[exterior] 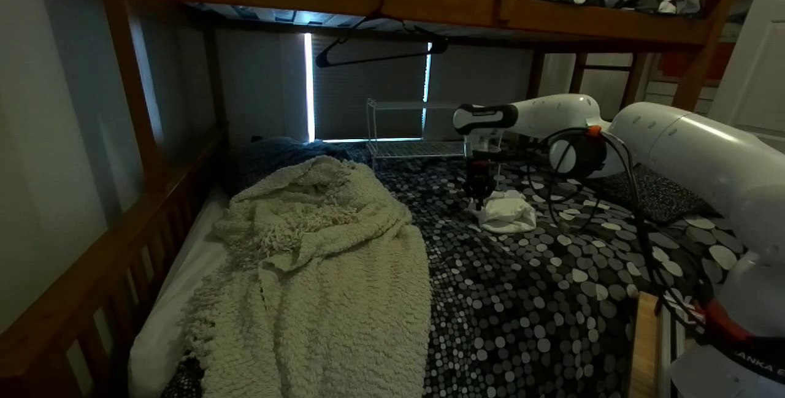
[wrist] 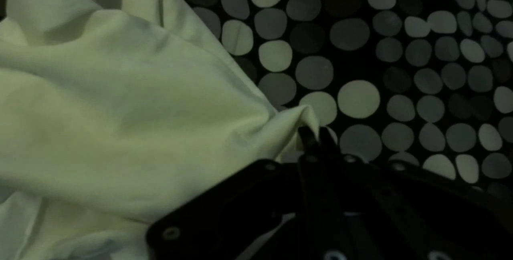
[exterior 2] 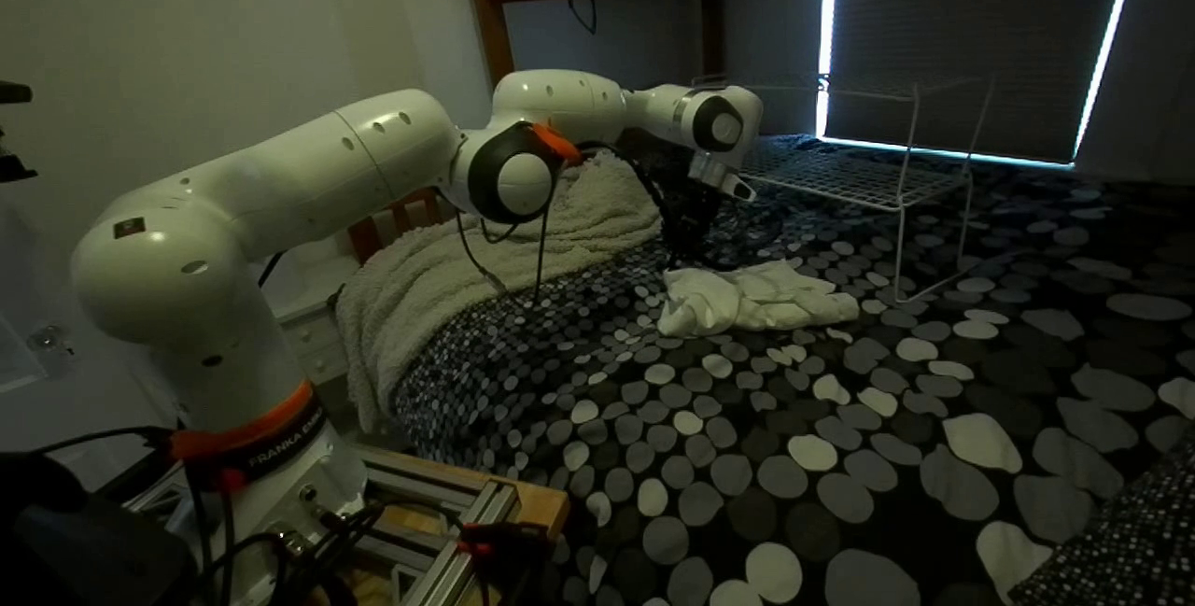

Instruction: Pull the white towel to the right of the bed, fold the white towel in half from right to left

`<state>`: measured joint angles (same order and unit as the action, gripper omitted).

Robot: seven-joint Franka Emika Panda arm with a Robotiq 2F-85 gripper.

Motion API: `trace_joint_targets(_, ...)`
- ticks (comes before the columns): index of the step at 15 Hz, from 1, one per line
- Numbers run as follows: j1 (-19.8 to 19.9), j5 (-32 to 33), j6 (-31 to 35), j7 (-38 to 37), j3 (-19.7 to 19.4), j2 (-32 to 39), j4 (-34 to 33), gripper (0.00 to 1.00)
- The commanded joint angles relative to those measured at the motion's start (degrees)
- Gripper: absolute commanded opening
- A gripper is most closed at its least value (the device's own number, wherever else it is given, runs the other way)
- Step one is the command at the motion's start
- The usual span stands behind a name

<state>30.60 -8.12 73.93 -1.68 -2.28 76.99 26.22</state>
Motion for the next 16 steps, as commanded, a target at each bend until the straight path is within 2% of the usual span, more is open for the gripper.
trace_joint_targets(1,-0.9,1.4,-1.6,-4.6,-1.6,2.6,-1.2,0.01)
trace_joint_targets(7,-2.2,2.7,-1.6,-8.3,-2.9,5.0,-1.5,0.01)
trace_joint_targets(8,-2.6,3.3,-0.5,-8.0,-3.3,5.3,-2.0,0.29)
trace_joint_targets(9,-2.7,3.5,-0.1,-7.9,-3.4,4.8,-1.7,0.29)
trace_joint_targets(10,-2.9,3.9,0.0,-7.6,-3.6,4.0,-1.3,0.34)
trace_joint_targets(11,-3.0,4.0,0.8,-7.4,-3.5,2.4,0.1,0.43)
trace_joint_targets(16,-4.1,4.4,3.0,-6.2,-3.1,-1.4,-1.3,0.81)
